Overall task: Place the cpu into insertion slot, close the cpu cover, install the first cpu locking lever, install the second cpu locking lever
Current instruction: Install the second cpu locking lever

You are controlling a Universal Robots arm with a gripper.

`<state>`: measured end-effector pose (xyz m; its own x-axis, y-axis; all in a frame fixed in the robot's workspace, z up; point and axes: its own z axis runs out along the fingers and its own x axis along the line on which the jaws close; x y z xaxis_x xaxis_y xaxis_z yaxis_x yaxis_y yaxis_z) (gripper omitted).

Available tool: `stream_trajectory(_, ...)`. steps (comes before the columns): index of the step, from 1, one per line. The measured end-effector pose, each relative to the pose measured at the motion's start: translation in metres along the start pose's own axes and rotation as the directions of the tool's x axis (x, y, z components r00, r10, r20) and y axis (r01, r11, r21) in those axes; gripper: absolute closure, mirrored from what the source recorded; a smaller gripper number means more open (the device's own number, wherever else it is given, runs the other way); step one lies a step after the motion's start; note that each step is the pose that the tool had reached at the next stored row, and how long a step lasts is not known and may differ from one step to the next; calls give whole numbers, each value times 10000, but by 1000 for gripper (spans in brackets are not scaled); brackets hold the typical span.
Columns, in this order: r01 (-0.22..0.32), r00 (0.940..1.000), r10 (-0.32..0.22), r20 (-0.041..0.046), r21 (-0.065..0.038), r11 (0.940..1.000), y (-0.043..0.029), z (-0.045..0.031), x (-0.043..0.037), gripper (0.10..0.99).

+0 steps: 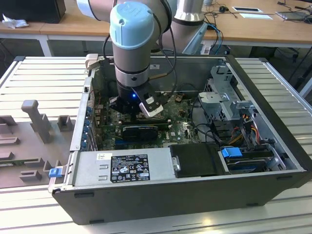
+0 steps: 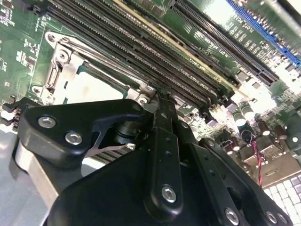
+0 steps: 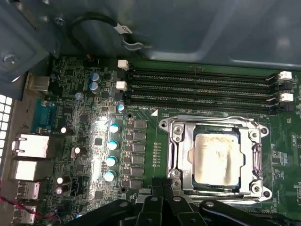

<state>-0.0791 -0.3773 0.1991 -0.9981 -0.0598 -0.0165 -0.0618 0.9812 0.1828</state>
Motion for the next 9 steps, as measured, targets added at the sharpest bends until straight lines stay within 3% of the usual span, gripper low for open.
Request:
stream_trajectory(4,-1,10000,1,1,-2,10000,24,-128,-2,984)
stream_trajectory(9,0,10000,0,3,-5,10000,35,-185,-3,984)
